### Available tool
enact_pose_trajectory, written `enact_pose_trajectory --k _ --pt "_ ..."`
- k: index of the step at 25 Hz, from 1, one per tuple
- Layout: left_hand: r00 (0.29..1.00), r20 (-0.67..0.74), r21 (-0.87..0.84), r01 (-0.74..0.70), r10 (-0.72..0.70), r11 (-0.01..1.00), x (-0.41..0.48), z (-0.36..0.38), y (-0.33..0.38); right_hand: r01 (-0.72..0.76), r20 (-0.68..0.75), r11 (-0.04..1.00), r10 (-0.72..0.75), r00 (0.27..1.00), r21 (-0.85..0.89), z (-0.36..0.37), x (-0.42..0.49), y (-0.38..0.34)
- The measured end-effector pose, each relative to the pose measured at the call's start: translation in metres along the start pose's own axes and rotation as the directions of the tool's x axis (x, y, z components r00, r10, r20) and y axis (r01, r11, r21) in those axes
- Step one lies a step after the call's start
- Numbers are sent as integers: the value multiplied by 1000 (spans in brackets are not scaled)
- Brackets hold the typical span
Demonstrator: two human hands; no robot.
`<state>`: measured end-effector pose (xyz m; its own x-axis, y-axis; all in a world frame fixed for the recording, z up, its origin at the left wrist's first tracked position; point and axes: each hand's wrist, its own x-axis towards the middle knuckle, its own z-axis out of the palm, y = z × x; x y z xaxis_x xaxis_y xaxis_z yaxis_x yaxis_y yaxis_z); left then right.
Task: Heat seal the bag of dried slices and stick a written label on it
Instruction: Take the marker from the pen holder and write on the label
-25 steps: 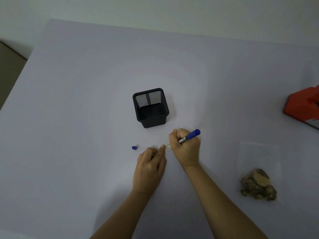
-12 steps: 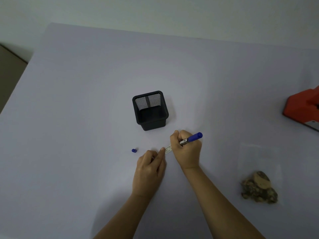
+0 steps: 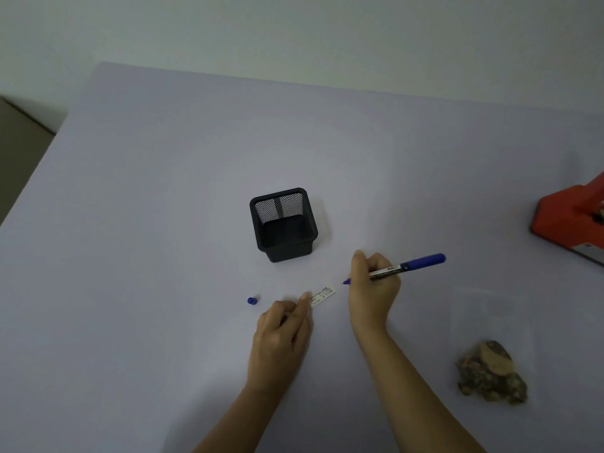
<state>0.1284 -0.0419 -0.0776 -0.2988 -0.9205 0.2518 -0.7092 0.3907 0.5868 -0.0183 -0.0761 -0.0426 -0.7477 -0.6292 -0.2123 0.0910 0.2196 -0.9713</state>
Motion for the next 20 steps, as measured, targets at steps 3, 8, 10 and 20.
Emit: enact_pose_trajectory --k 3,8,10,20 --pt "995 -91 -45 -43 39 998 2 -13 9 -192 40 961 187 981 200 -10 -3 -22" --pt "951 -225 -23 214 -214 977 13 -52 10 -450 234 779 384 893 436 -32 -8 -44" --pt "920 -83 41 387 -383 921 20 -62 -1 -483 260 791 410 874 375 -32 -8 -47" --pt "860 85 -261 506 -503 822 43 -71 20 -364 244 904 310 919 223 -26 -16 -60"
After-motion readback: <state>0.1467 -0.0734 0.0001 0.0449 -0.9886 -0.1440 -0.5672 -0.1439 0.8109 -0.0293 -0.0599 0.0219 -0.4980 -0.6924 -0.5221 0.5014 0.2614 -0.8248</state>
